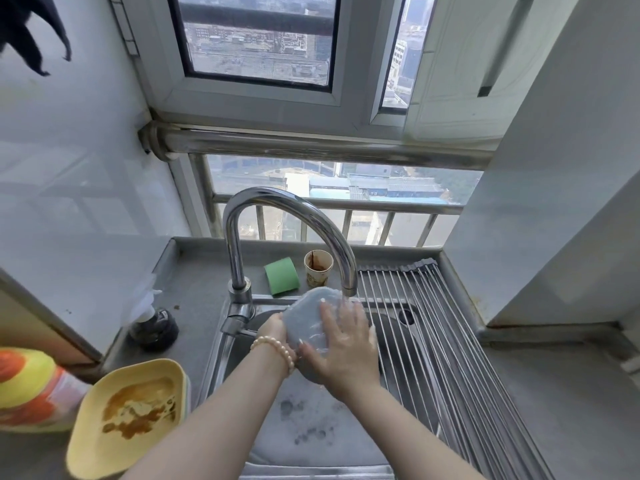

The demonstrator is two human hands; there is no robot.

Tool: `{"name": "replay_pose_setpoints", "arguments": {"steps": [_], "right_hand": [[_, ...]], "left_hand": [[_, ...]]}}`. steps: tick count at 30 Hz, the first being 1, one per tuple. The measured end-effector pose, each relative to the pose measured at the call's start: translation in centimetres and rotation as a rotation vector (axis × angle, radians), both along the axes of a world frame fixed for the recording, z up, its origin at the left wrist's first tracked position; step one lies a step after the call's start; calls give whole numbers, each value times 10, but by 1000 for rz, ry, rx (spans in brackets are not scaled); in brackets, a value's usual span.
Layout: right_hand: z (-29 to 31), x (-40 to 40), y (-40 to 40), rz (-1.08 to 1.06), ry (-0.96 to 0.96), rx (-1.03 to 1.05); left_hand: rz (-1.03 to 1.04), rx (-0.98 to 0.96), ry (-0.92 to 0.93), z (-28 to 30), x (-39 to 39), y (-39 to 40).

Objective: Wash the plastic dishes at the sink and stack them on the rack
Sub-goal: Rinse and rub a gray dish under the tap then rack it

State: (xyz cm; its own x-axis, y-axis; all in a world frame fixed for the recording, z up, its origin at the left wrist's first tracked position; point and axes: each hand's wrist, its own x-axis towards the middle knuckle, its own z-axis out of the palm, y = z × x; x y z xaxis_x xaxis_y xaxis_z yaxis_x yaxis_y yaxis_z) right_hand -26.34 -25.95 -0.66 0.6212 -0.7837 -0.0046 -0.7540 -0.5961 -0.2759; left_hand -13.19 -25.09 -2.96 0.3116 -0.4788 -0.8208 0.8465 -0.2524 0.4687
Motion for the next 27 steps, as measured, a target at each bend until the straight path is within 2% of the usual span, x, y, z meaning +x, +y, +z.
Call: {"name": "replay_pose_setpoints", "arguments": {"steps": [2,6,10,12,15,17,20,23,27], "right_hand": [[5,-6,-5,-119,-26,177],[15,3,-29,-373,-96,367],[14,-4,-49,-491,-203,556],[14,-4,-53,-544,-272,620],[17,0,-58,-584,-326,634],[18,2,-63,-564,-285,591],[26,0,-63,-548,-256,574],[26,-6,-62,-540,-334,652],[20,2,-53,-528,-424,711]], "left_hand": [[40,19,-28,-16,10,-8],[58,100,-126,8,-4,4],[30,166,-240,14,-8,6],[-9,252,-441,17,-14,4],[-231,329,-946,22,-36,13],[-448,276,-1244,22,-54,22],[-784,311,-1542,15,-63,24],[-928,253,-1616,17,-57,15],[-826,302,-1402,32,-38,-7]]}}
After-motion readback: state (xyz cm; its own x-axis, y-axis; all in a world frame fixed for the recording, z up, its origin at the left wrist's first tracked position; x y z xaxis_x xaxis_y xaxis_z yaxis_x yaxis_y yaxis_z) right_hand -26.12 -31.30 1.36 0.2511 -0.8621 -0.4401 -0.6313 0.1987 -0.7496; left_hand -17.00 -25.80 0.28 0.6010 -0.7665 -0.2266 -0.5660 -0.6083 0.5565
